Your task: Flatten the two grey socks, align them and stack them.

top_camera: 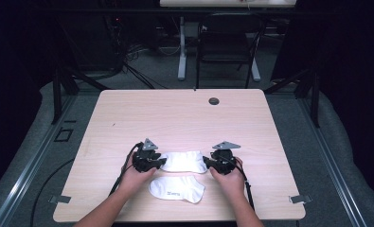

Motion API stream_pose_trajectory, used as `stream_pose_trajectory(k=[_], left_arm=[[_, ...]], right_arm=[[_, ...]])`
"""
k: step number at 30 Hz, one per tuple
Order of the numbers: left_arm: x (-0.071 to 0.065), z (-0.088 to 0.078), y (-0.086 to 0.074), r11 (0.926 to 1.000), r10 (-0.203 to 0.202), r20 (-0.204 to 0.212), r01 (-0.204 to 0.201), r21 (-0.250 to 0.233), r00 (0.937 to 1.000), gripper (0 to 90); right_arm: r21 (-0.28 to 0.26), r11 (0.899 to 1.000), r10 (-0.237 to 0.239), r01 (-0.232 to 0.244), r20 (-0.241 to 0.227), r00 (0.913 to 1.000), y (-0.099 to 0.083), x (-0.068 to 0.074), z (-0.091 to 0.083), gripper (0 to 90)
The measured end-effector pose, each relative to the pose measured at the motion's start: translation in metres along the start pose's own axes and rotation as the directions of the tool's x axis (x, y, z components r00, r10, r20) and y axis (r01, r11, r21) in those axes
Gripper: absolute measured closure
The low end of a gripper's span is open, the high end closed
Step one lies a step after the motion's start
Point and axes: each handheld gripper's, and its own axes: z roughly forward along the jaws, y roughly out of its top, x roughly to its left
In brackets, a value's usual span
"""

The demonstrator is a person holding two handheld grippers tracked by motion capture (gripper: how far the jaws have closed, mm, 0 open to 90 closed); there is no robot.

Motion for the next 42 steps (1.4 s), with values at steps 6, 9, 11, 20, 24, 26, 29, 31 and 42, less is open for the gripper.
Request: stream_pose_trajectory(k=[6,9,11,20,24,26,29,31,42], left_arm=[[0.000,0.000,-0.002,0.9999,0.010,0.013,-0.010,-0.013,0.9999,70.7],[0.002,0.000,-0.004,0.9997,0.002,0.021,-0.001,-0.024,0.9998,76.7],[0.003,-0.001,-0.004,0.9996,-0.005,0.025,0.006,-0.026,0.9997,79.0],[0.003,-0.001,-0.003,0.9996,-0.017,0.040,0.017,-0.021,0.9991,86.1],[0.002,-0.003,-0.002,0.9996,-0.012,0.037,0.013,-0.023,0.9992,86.5],[0.002,-0.005,-0.001,0.9995,-0.010,0.040,0.011,-0.031,0.9992,86.6],[0.001,-0.009,0.000,0.9991,-0.006,0.041,0.008,-0.043,0.9991,86.6],[0.001,-0.012,0.002,0.9985,-0.008,0.043,0.011,-0.053,0.9990,86.6],[-0.002,-0.034,0.007,0.9964,0.005,0.052,-0.001,-0.085,0.9986,86.5]], right_arm=[[0.015,1.000,-0.022,0.022,-0.001,0.9998,-0.002,0.004,0.005,58.7],[0.020,0.999,-0.050,0.050,0.006,0.9987,-0.003,0.007,0.007,65.7],[0.021,0.999,-0.046,0.046,0.004,0.9989,-0.003,0.008,0.006,72.6],[0.028,0.999,-0.029,0.030,-0.032,0.9991,-0.002,0.009,0.003,86.0],[0.021,1.000,-0.011,0.012,-0.051,0.9986,0.001,0.006,-0.002,86.2],[0.009,1.000,0.001,-0.001,-0.058,0.9983,0.002,0.007,-0.004,86.2],[-0.006,1.000,0.003,-0.003,-0.065,0.9979,0.004,0.007,-0.008,86.2],[-0.007,1.000,-0.002,0.001,-0.067,0.9977,0.007,0.008,-0.012,86.3],[-0.051,0.998,-0.025,0.020,-0.098,0.9949,0.016,0.020,-0.029,86.3]])
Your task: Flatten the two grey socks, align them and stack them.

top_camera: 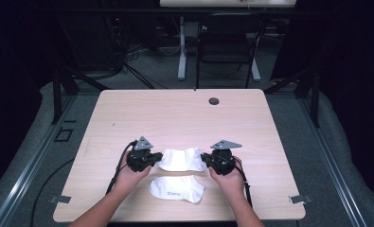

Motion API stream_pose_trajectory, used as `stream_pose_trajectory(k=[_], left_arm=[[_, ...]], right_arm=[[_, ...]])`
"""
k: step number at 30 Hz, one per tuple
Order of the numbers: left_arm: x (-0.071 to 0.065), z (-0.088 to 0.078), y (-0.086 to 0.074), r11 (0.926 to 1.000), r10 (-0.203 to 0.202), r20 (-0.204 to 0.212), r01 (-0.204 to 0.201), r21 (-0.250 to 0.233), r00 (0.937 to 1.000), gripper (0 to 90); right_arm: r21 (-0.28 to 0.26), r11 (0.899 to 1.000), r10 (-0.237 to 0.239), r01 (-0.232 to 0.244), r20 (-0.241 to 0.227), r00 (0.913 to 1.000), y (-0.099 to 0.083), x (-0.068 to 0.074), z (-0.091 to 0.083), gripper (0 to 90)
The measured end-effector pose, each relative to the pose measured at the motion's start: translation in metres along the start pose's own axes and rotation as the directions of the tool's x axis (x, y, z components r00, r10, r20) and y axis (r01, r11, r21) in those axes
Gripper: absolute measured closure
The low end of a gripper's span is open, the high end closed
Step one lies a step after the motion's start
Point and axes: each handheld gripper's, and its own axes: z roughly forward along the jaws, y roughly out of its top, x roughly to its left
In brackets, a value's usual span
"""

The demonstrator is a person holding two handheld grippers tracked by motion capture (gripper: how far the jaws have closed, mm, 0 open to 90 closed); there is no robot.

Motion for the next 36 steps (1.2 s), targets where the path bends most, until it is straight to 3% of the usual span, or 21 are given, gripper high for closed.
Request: stream_pose_trajectory(k=[9,20,32,36], left_arm=[[-0.003,-0.018,-0.004,0.9994,-0.008,0.016,0.008,-0.033,0.9998,86.5],[-0.019,-0.040,-0.016,0.9980,-0.017,0.048,0.020,-0.059,0.9987,86.4],[-0.029,-0.052,-0.032,0.9974,-0.045,0.082,0.049,-0.053,0.9956,86.4],[-0.034,-0.054,-0.036,0.9983,-0.035,0.089,0.039,-0.043,0.9954,86.4]], right_arm=[[0.009,1.000,-0.011,0.011,-0.010,0.9999,0.004,0.009,-0.013,86.4],[0.023,0.998,-0.050,0.051,-0.036,0.9981,-0.004,0.026,-0.031,86.4],[0.034,0.998,-0.056,0.058,-0.065,0.9963,-0.018,0.039,-0.046,86.4],[0.038,0.998,-0.057,0.059,-0.073,0.9957,-0.023,0.043,-0.049,86.4]])
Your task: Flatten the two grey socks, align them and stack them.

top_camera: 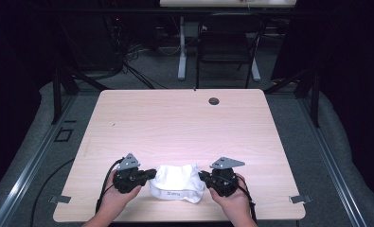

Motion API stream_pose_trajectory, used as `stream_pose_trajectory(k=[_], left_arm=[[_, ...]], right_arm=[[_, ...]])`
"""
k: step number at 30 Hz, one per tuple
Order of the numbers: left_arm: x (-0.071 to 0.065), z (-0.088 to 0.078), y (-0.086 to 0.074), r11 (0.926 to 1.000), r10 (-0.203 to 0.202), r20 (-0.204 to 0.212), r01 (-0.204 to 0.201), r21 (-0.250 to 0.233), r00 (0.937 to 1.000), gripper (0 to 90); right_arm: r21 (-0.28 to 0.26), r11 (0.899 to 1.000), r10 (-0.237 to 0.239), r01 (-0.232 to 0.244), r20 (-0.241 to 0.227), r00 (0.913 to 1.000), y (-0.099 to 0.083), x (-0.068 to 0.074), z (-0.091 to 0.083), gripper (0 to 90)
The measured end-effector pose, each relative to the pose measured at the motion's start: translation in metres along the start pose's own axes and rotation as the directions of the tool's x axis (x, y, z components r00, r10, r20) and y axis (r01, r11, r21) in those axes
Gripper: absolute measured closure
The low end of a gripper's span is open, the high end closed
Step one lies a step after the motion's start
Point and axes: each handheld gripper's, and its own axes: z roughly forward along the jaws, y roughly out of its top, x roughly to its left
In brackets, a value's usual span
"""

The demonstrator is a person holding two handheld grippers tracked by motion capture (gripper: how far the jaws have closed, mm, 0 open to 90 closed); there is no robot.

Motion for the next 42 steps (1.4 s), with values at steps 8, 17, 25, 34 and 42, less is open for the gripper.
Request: stream_pose_trajectory(k=[8,17,25,34,42], left_arm=[[-0.006,-0.003,-0.010,0.9997,0.010,0.001,-0.010,0.022,0.9999,86.4],[-0.003,-0.002,-0.018,0.9992,0.008,-0.007,-0.008,0.038,0.9999,86.4],[-0.002,0.002,-0.021,0.9987,0.003,-0.004,-0.002,0.051,1.0000,86.4],[-0.002,0.011,-0.024,0.9968,0.015,-0.011,-0.014,0.078,0.9998,86.3],[-0.002,0.015,-0.026,0.9964,0.013,-0.020,-0.011,0.085,0.9997,86.1]], right_arm=[[0.013,1.000,-0.007,0.007,-0.009,0.9999,-0.009,0.005,0.002,86.4],[0.039,0.999,-0.020,0.020,-0.013,0.9997,-0.016,0.011,0.005,86.4],[0.062,0.998,-0.020,0.022,-0.018,0.9996,-0.020,0.010,0.009,86.4],[0.076,0.997,-0.012,0.013,-0.015,0.9998,-0.023,0.007,0.013,86.4],[0.092,0.996,-0.010,0.011,-0.014,0.9999,-0.025,0.005,0.017,86.4]])
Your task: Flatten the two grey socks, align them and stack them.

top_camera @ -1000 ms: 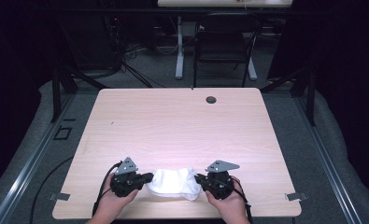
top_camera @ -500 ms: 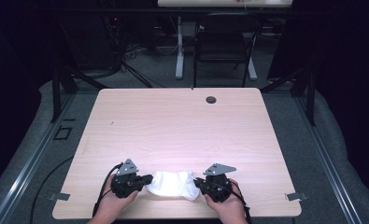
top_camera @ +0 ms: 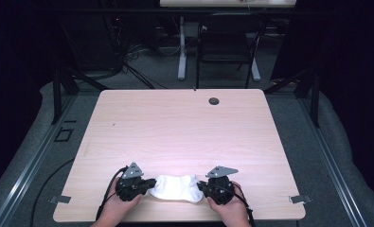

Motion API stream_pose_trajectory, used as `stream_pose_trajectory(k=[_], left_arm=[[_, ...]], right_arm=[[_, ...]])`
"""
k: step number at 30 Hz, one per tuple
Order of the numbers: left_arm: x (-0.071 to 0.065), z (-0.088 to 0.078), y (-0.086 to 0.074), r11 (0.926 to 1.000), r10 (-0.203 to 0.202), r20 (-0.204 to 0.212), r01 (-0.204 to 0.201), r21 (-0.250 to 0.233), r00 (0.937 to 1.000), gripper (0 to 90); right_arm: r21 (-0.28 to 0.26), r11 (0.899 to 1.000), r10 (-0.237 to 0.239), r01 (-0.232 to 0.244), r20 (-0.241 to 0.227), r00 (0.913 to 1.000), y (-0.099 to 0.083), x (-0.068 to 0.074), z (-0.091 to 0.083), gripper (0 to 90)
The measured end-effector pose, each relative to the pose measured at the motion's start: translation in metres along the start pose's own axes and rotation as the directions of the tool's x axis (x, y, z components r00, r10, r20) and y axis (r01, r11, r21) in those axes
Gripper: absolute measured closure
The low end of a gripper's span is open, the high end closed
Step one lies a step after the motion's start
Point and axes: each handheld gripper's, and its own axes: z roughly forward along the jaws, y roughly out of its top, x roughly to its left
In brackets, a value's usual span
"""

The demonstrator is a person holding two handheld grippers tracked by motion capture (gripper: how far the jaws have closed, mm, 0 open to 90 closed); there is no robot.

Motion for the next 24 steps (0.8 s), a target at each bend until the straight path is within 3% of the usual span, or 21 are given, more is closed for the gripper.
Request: stream_pose_trajectory(k=[9,17,24], left_arm=[[0.002,0.003,-0.001,1.0000,-0.005,-0.002,0.005,0.000,1.0000,85.7],[0.002,0.002,0.004,0.9995,0.011,-0.005,-0.011,-0.031,0.9999,85.6],[0.005,0.011,0.000,0.9999,0.010,-0.018,-0.010,0.003,0.9998,84.0]], right_arm=[[0.013,1.000,0.004,-0.005,0.001,1.0000,-0.002,-0.002,0.003,86.3],[0.021,1.000,0.004,-0.004,0.008,1.0000,-0.004,-0.002,0.007,86.3],[0.036,0.999,0.009,-0.010,0.015,0.9998,-0.005,-0.003,0.009,85.9]])
